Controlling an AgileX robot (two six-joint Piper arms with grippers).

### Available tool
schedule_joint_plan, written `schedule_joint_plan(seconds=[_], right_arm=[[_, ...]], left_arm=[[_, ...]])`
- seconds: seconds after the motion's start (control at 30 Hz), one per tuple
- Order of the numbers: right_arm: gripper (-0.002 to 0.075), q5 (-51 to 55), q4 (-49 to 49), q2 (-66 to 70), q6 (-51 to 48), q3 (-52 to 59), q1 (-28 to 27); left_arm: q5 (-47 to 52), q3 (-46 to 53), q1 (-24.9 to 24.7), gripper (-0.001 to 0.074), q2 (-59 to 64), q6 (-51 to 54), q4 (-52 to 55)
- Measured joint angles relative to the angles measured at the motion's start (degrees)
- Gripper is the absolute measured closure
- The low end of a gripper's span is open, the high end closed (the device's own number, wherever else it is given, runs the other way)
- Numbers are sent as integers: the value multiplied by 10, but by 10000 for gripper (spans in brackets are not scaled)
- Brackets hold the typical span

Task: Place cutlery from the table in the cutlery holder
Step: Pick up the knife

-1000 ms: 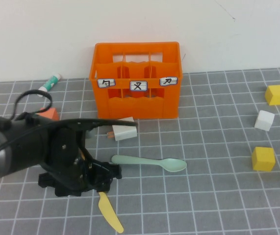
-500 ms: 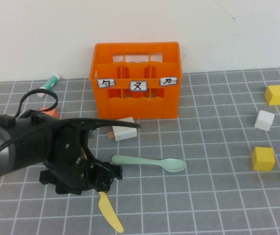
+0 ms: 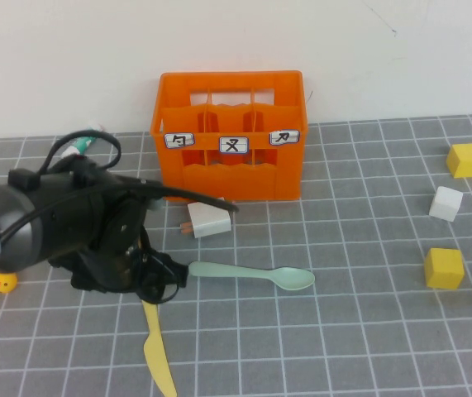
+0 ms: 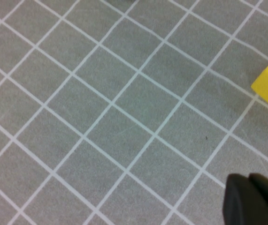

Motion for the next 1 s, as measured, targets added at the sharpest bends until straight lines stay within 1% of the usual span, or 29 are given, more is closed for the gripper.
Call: schedule_joint_plan(seconds=[0.1,0.37,0.63,0.9,1.0], right_arm=[[729,0,0,0,1,0,0],[729,-2,0,0,1,0,0],[729,-6,1,0,2,0,0],[729,-2,3,0,2,0,0],[729,0,3,0,2,0,0]], left_arm=[[15,-10,0,272,0,-17,-1],[18,-11,0,276,0,-20,-66],[19,-11,0,389,0,-19,-68],[20,-11,0,410,0,-16,-65],[22,-11,0,411,0,-16,-84]])
